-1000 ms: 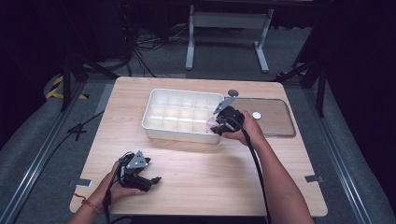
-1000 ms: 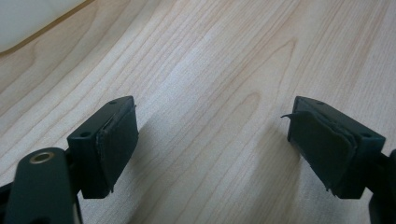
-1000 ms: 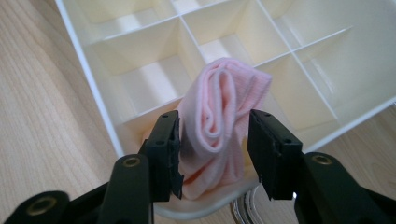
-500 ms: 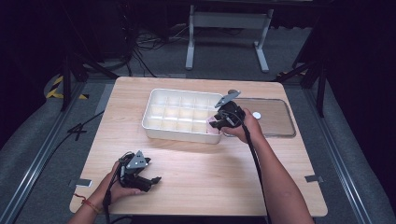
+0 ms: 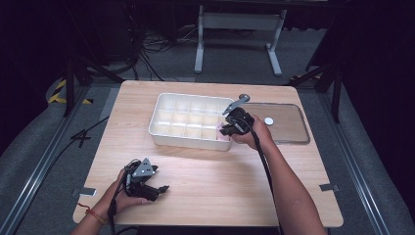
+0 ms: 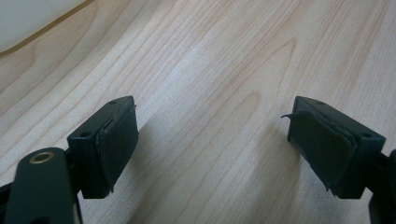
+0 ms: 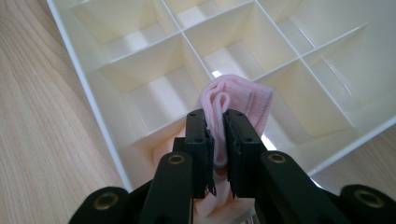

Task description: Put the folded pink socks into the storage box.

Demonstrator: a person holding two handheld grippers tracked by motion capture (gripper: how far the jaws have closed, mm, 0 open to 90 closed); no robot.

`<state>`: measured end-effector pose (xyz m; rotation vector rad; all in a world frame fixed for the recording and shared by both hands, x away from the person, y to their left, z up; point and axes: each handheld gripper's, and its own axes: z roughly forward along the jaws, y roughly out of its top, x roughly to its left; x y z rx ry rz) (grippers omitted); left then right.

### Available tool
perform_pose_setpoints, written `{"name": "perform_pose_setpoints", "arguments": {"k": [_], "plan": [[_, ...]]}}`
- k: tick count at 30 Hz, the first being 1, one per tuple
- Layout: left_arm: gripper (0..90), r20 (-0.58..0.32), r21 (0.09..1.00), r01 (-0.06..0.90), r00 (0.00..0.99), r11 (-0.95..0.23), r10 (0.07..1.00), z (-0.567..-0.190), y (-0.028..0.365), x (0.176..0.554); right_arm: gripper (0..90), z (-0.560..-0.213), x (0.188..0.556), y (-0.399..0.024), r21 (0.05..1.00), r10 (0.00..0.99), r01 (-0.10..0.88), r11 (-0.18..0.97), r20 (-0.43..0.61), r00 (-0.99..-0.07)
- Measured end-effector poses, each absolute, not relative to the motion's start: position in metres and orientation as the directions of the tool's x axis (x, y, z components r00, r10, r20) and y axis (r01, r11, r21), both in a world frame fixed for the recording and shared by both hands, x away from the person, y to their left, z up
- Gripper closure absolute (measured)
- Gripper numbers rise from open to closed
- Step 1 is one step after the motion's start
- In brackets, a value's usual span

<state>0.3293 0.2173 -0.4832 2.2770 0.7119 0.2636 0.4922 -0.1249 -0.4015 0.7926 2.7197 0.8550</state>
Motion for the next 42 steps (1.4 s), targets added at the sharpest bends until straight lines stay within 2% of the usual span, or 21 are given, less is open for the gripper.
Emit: {"name": "perform_pose_setpoints", "arguments": {"k": [10,19,25,42], "plan": [[16.4,-0.019,0.697,0.414,0.826,-0.585,0.563,-0.483,0.217,0.329,81.0,-0.409,0.496,-0.110,0.471,0.526,0.451,0.758,-0.032,-0.850],[16.5,-0.016,0.695,0.415,0.825,-0.588,0.564,-0.483,0.217,0.329,81.3,-0.416,0.506,-0.108,0.392,0.596,0.568,0.724,0.060,-0.801],[16.6,-0.013,0.694,0.413,0.826,-0.590,0.563,-0.483,0.217,0.329,81.5,-0.420,0.510,-0.111,0.391,0.614,0.604,0.695,0.116,-0.781],[16.8,-0.012,0.694,0.414,0.825,-0.589,0.565,-0.483,0.217,0.329,82.1,-0.423,0.513,-0.108,0.364,0.597,0.592,0.719,0.112,-0.794]]}}
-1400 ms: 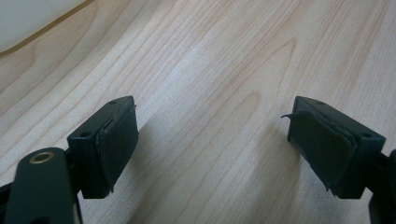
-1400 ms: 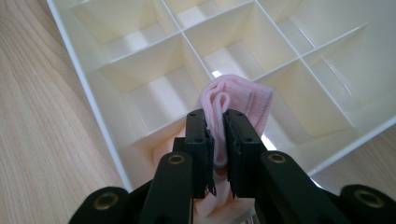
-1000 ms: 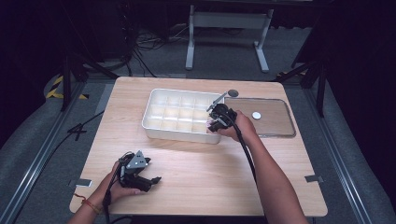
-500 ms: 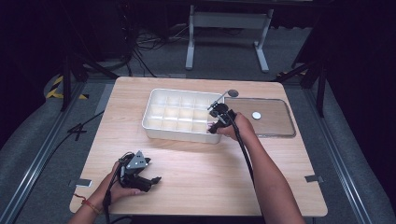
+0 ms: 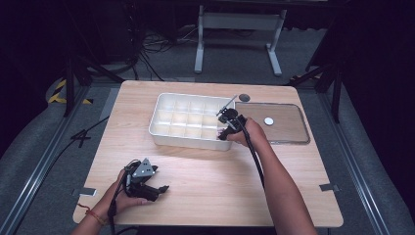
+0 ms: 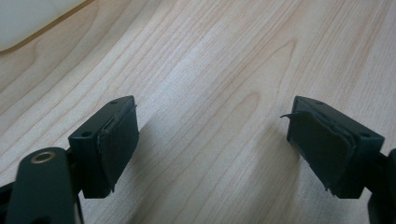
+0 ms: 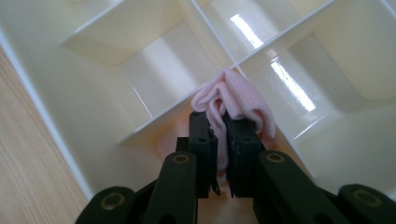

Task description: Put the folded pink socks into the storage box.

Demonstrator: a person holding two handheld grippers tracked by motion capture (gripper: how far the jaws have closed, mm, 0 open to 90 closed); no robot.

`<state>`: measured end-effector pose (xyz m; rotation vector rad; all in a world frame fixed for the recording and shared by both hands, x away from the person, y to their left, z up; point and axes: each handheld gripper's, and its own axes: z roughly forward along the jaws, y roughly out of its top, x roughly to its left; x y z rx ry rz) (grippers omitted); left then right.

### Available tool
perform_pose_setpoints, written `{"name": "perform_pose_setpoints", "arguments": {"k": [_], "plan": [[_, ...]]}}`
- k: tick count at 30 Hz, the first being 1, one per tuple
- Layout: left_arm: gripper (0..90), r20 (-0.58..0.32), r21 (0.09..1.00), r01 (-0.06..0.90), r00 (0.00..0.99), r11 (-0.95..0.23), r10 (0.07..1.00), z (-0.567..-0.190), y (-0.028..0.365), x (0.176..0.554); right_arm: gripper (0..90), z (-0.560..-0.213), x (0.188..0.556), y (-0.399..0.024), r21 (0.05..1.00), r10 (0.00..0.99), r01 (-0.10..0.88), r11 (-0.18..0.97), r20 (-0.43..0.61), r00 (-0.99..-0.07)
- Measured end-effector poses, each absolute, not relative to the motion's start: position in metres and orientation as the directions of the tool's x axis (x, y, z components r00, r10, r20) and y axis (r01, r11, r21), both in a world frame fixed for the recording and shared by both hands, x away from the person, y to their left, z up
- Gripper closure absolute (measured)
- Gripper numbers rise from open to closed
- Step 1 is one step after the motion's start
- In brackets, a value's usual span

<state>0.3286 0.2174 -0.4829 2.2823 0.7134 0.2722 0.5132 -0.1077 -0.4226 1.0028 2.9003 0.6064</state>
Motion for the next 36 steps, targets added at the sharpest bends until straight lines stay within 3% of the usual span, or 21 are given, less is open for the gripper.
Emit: {"name": "perform_pose_setpoints", "arguments": {"k": [17,36], "plan": [[16.7,-0.010,0.693,0.412,0.826,-0.591,0.564,-0.483,0.218,0.329,80.1,-0.421,0.504,-0.106,0.393,0.577,0.543,0.742,0.036,-0.816],[16.7,-0.014,0.696,0.415,0.824,-0.586,0.566,-0.483,0.217,0.329,66.3,-0.412,0.491,-0.107,0.432,0.563,0.498,0.752,-0.027,-0.826]]}}
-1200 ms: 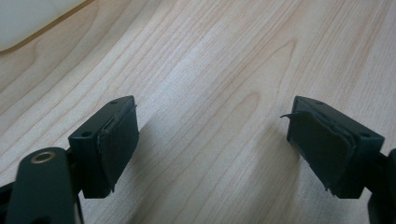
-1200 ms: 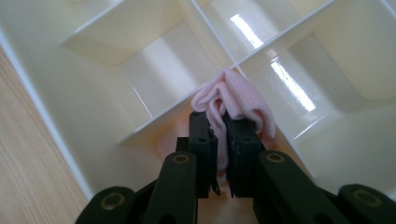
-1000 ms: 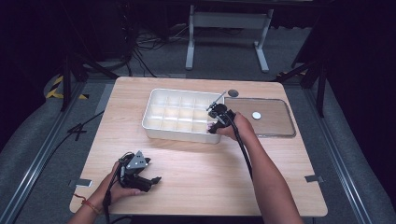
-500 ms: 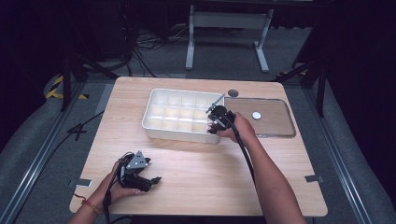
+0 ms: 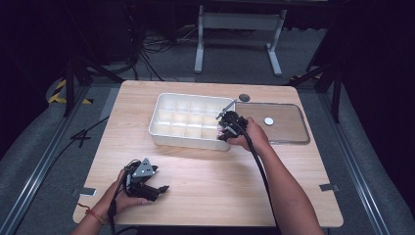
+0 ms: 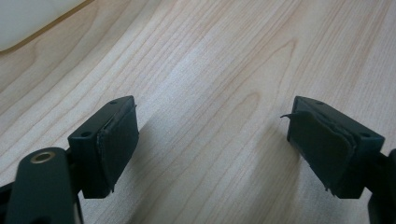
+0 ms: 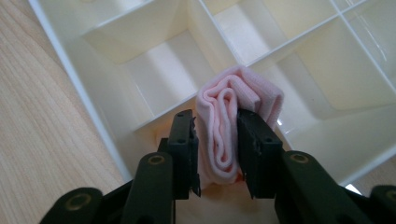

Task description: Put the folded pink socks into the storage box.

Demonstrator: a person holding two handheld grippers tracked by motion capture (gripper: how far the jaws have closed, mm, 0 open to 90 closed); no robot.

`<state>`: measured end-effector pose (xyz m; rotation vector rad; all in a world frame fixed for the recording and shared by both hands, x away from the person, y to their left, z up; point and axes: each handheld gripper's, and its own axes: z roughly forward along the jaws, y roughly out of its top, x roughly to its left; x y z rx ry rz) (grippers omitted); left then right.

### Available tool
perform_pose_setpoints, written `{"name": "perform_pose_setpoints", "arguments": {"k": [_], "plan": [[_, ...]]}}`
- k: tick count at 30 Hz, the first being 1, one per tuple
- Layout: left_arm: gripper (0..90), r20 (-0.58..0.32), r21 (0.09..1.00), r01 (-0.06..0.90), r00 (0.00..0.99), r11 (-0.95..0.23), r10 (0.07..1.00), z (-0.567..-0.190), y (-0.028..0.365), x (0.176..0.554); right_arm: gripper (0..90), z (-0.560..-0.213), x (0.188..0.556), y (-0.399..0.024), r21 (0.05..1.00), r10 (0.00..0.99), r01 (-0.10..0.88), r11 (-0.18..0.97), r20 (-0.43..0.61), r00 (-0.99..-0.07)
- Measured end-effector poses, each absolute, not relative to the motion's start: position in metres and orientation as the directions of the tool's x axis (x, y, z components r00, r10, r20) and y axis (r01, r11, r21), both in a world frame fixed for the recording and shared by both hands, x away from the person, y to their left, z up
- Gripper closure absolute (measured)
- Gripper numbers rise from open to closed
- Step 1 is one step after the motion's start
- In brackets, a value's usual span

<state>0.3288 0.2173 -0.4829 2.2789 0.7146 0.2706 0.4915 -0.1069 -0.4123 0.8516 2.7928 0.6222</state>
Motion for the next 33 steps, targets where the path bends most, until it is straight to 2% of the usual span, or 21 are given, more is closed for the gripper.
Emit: {"name": "perform_pose_setpoints", "arguments": {"k": [13,33], "plan": [[16.5,-0.019,0.698,0.417,0.823,-0.582,0.568,-0.483,0.217,0.329,57.3,-0.392,0.478,-0.118,0.514,0.582,0.482,0.709,-0.042,-0.812],[16.1,-0.015,0.693,0.417,0.824,-0.588,0.567,-0.483,0.217,0.329,44.7,-0.378,0.449,-0.141,0.585,0.573,0.400,0.705,-0.138,-0.808]]}}
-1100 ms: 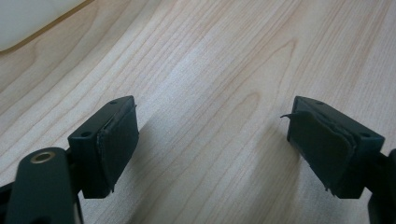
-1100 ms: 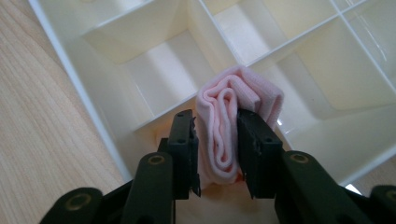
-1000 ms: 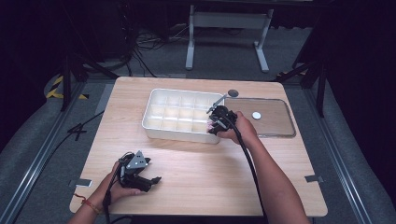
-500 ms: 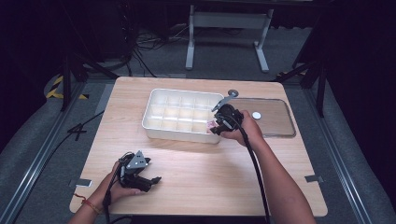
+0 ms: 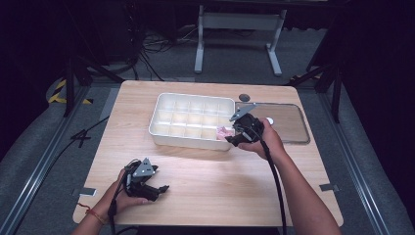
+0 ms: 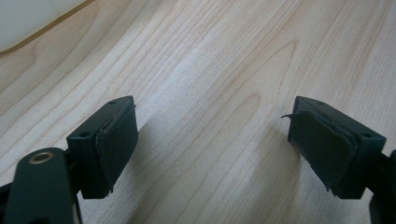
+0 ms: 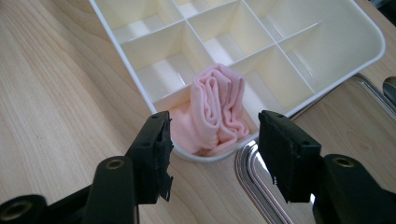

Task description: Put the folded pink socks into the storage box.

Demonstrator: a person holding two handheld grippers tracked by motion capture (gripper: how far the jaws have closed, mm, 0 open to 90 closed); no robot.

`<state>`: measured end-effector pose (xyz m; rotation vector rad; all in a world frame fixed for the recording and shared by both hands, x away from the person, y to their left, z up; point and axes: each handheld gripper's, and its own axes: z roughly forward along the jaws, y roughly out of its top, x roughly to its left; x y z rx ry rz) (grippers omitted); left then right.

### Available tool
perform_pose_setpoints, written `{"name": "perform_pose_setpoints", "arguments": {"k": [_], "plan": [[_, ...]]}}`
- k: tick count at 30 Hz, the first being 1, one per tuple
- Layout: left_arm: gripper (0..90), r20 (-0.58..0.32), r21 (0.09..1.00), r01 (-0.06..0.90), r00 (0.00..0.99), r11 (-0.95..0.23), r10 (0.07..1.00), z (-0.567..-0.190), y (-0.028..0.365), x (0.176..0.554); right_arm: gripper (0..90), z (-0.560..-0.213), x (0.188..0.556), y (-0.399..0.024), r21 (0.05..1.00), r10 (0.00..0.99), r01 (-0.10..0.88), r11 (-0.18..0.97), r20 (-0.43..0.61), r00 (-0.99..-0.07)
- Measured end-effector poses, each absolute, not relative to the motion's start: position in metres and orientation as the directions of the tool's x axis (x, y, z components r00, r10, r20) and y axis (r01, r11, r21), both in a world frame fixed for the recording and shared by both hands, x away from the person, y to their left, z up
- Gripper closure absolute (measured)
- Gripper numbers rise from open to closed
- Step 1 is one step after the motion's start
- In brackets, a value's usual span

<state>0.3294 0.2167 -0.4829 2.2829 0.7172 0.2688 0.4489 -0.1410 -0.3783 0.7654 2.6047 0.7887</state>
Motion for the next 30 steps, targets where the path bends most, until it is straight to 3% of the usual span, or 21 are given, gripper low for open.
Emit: {"name": "perform_pose_setpoints", "arguments": {"k": [30], "plan": [[16.0,-0.018,0.693,0.419,0.824,-0.587,0.566,-0.483,0.216,0.330,39.5,-0.381,0.407,-0.185,0.611,0.561,0.358,0.706,-0.175,-0.809]]}}
